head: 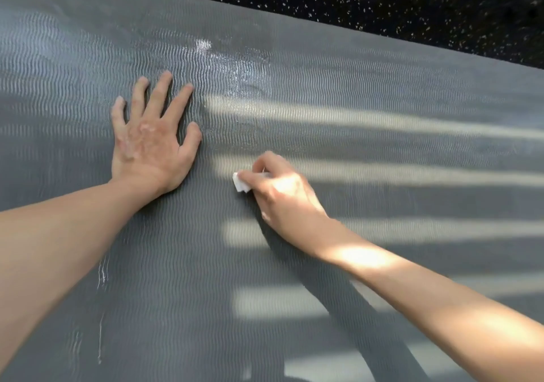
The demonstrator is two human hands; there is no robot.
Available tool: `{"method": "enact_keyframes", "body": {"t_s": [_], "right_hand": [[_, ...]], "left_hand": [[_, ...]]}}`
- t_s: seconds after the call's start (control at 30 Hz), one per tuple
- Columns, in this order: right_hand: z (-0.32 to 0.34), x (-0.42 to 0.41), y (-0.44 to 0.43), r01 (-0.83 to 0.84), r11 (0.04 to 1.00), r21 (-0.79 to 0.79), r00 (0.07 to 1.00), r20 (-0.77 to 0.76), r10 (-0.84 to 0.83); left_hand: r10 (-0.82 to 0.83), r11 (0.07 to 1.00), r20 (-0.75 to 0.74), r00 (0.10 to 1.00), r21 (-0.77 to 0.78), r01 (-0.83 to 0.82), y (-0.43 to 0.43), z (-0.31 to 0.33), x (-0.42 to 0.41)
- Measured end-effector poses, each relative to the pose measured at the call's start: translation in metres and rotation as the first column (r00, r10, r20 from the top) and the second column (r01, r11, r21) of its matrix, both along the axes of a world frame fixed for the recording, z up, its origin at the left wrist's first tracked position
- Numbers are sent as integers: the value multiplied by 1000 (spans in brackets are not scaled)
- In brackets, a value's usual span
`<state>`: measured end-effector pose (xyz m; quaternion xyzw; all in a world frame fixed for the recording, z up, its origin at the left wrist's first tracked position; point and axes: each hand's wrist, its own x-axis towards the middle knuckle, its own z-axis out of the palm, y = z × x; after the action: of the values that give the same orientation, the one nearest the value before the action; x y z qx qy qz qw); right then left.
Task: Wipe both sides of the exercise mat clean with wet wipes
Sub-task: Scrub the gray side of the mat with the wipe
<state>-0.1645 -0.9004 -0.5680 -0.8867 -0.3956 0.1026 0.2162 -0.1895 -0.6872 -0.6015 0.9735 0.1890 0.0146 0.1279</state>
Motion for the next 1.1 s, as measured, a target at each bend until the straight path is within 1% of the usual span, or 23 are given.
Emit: {"method": "enact_keyframes", "body": {"t_s": [0.07,0.17,0.23,0.3,0.33,0.37,0.4,0.47,0.5,0.53,0.6,0.67,0.7,0.73,0.77,0.8,0.83,0.9,0.93,0.97,1.0,1.07,1.1], "right_hand": [[-1,-24,-4,1,999,-38,1000,-18,-2],[4,-42,-14,-114,991,-66,987,-120,106],[2,-24,-8,-65,998,-21,996,-58,64],[0,-15,-1,63,998,31,998,-7,-63],[-4,-20,-3,78,997,18,997,22,-79],[-7,-32,-9,64,998,-20,998,-1,-64],[-5,-47,-16,7,999,-33,999,-48,-9],[1,-66,-27,-205,978,-27,973,-114,201],[0,-63,-28,-246,969,-34,963,-124,240],[-1,-54,-26,-222,975,-28,966,-140,216],[-2,-38,-15,-68,997,-32,996,-62,66],[-2,-45,-14,34,999,-26,996,-78,-36],[-3,-55,-20,15,1000,-17,995,-101,-16],[2,-68,-27,-70,997,7,985,-155,71],[5,-74,-32,-159,987,8,975,-155,159],[8,-73,-32,-202,979,3,969,-145,200],[4,-64,-29,-177,984,-16,979,-103,174],[-5,-46,-22,-4,1000,15,999,-54,5],[-7,-44,-20,37,999,16,999,-14,-37],[-5,-50,-20,32,999,13,999,-9,-32],[-4,-62,-24,12,1000,19,998,-64,-11],[2,-86,-37,-99,995,26,982,-159,102],[4,-86,-39,-153,988,17,976,-151,154]], "left_hand": [[3,1000,6,1000,0,-3,0,-1,-1],[-3,1000,11,1000,8,3,1,-3,-1],[-4,1000,9,1000,3,4,2,-3,0],[-1,1000,7,1000,2,1,2,-2,0],[0,1000,9,1000,3,0,2,-2,0],[0,1000,10,1000,1,0,1,-2,0],[0,1000,10,1000,-2,0,1,-2,-1],[0,1000,9,1000,1,0,0,-1,-1],[-1,1000,10,1000,7,1,0,-1,0],[-3,1000,12,1000,8,2,0,-1,0],[-4,1000,11,1000,6,4,1,-1,0],[-1,1000,9,1000,8,1,1,-1,0],[-4,1000,8,1000,9,3,1,-1,-1],[-6,1000,7,1000,9,6,1,0,-1],[-6,1000,7,1000,10,6,1,0,-1],[-4,1000,7,1000,13,4,1,-1,-1],[-5,1000,6,1000,15,5,1,-1,-1],[-6,1000,3,1000,12,6,1,-1,0],[-6,1000,5,1000,11,6,1,-1,-1],[-5,1000,5,1000,11,5,1,-1,-1],[-4,1000,4,1000,11,4,1,-1,-1],[-1,1000,2,1000,6,1,1,0,-2],[1,1000,6,1000,3,-1,1,0,-1]]}}
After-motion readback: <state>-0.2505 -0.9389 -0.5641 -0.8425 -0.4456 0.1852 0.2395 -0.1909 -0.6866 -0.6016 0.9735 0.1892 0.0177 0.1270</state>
